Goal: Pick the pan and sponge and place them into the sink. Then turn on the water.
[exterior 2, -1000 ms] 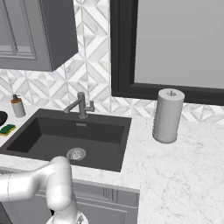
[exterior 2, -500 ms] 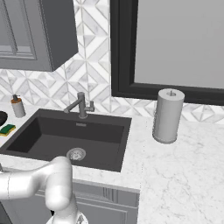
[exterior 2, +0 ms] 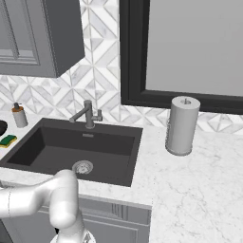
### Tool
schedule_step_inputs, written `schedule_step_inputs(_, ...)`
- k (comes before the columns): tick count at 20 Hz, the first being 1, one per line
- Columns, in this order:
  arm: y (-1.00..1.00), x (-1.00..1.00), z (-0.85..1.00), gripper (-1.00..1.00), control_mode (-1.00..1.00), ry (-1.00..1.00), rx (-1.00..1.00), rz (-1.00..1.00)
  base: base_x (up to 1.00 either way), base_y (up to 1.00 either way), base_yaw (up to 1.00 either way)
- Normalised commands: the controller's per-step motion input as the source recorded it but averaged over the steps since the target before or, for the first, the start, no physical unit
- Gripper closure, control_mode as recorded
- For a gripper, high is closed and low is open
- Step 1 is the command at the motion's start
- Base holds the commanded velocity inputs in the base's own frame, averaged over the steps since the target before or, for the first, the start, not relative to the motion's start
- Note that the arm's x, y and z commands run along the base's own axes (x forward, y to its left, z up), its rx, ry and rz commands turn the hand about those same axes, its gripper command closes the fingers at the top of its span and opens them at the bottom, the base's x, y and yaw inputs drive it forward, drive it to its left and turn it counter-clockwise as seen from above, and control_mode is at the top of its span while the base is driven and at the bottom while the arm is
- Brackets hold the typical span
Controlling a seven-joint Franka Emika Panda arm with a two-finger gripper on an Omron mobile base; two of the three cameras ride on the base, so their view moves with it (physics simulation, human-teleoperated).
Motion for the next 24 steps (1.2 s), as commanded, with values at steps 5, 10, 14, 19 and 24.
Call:
schedule_step_inputs(5, -0.18, -0.50, -0.12, 1.00, -1.00, -0.13, 0.05, -0.02, 0.00, 0.00, 0.00)
schedule_step_inputs(10, 0.00, -0.47, 0.35, 1.00, -1.00, -0.31, 0.00, 0.06, 0.00, 0.00, 0.00)
schedule_step_inputs(14, -0.10, -0.46, 0.77, 1.00, -1.00, -0.30, 0.01, 0.03, 0.00, 0.00, 0.00)
schedule_step_inputs(19, -0.86, -0.85, 0.30, 1.00, -1.00, -0.14, 0.18, -0.08, 0.00, 0.00, 0.00)
schedule_step_inputs(24, -1.00, -0.86, 0.33, 1.00, -1.00, -0.13, 0.21, -0.19, 0.00, 0.00, 0.00)
